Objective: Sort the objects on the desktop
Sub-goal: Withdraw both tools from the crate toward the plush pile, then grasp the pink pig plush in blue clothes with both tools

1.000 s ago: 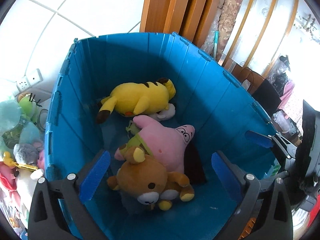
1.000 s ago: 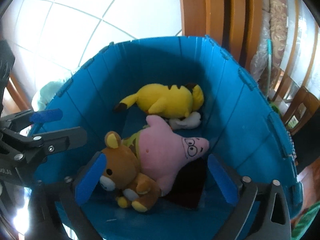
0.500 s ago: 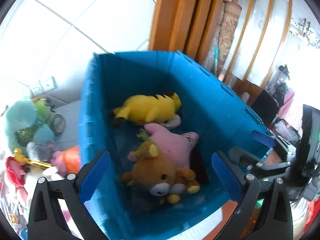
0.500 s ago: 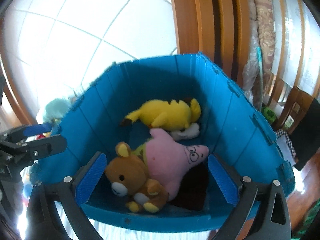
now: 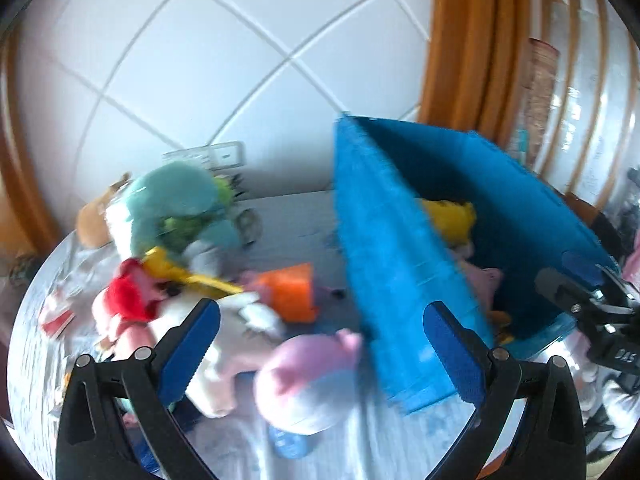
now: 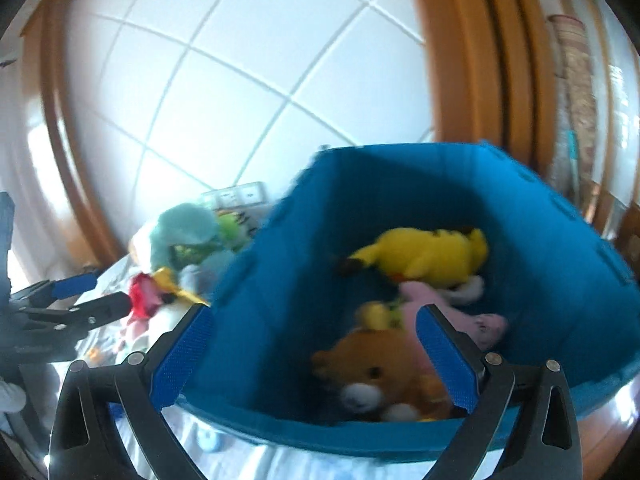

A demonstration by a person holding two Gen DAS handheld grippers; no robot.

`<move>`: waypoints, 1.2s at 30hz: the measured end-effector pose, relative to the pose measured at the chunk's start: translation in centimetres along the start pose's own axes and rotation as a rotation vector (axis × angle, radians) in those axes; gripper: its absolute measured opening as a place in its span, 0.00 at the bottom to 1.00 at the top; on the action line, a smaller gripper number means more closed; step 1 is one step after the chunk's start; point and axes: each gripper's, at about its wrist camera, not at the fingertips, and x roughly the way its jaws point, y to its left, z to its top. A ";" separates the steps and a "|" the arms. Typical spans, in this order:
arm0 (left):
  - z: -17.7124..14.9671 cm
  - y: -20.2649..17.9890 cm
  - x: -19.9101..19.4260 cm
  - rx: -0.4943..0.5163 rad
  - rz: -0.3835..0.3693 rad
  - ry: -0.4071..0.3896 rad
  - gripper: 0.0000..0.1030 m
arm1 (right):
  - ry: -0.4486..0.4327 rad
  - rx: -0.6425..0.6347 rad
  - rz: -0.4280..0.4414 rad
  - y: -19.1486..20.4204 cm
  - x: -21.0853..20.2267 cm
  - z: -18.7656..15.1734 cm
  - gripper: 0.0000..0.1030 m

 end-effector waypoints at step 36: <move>-25.5 37.9 -6.2 -0.472 0.448 0.239 1.00 | 0.423 -0.312 0.500 40.6 16.6 -17.6 1.00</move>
